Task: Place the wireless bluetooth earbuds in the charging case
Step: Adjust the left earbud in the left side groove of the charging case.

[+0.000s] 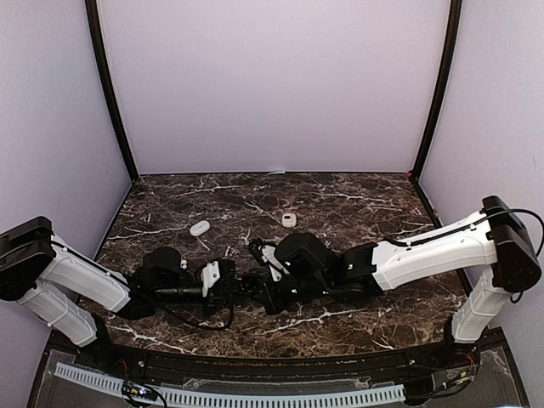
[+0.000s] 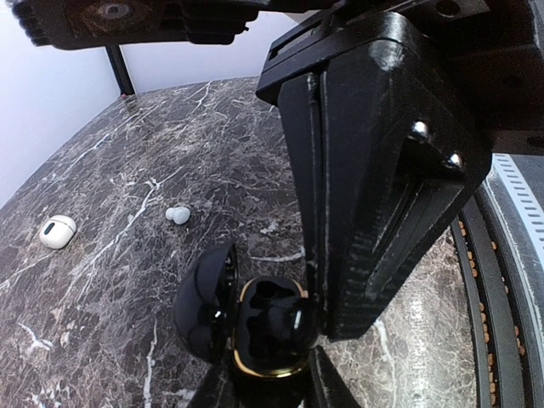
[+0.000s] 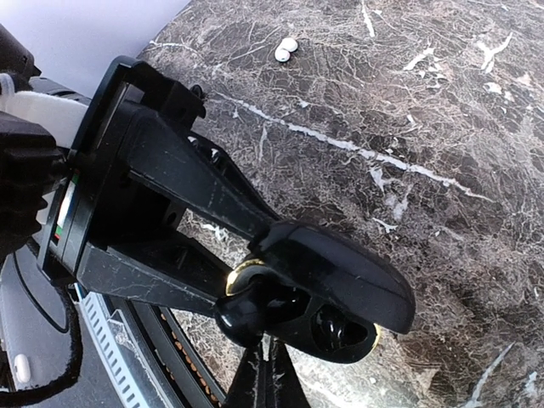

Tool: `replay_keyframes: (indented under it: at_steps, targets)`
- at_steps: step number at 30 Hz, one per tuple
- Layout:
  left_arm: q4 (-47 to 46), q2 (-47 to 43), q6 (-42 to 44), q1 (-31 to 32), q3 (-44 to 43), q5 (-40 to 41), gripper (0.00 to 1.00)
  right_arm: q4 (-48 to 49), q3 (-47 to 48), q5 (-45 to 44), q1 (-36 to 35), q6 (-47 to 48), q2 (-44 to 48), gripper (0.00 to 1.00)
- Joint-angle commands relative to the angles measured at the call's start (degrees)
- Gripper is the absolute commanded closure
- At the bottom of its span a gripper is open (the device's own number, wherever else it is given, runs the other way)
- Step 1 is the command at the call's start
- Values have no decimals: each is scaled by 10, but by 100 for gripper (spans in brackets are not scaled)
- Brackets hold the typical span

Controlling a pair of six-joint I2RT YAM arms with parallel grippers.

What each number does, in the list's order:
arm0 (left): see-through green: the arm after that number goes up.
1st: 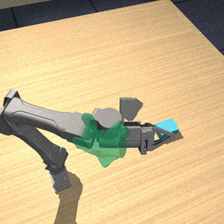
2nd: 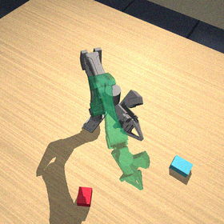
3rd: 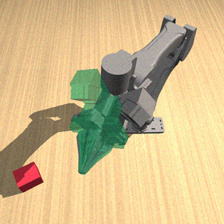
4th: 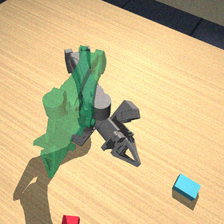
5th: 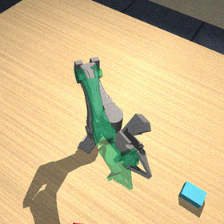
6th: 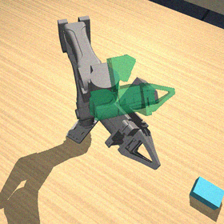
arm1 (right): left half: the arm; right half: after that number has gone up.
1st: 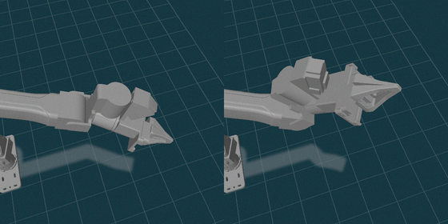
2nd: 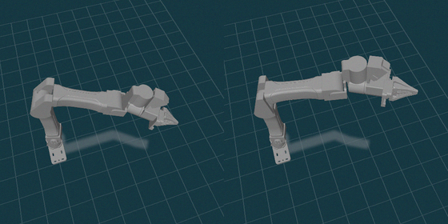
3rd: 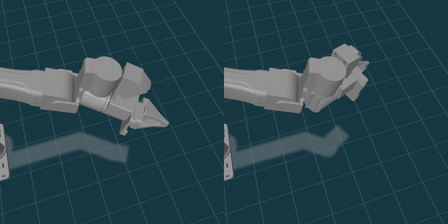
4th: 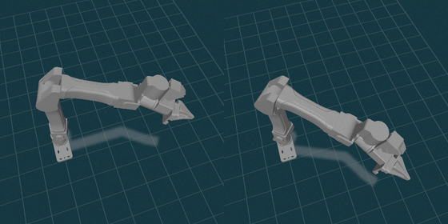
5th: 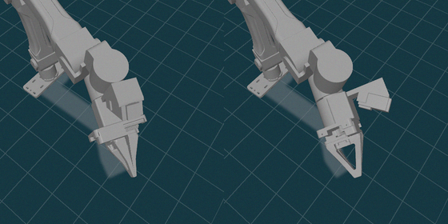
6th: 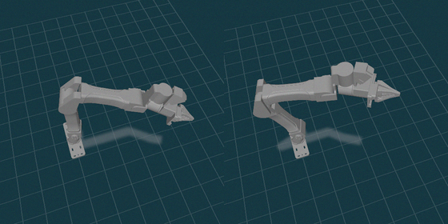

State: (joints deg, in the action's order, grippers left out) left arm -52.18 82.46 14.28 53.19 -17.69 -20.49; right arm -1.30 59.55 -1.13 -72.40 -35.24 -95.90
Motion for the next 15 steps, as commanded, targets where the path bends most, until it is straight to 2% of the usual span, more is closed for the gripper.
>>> replay_keyframes:
  at_steps: [1,15]
  targets:
    - [-15,-15,-3,1,5,-14,88,26,1,-2,10,-5,17,100]
    - [-15,-18,-7,0,7,-15,88,26,-26,2,22,-6,38,100]
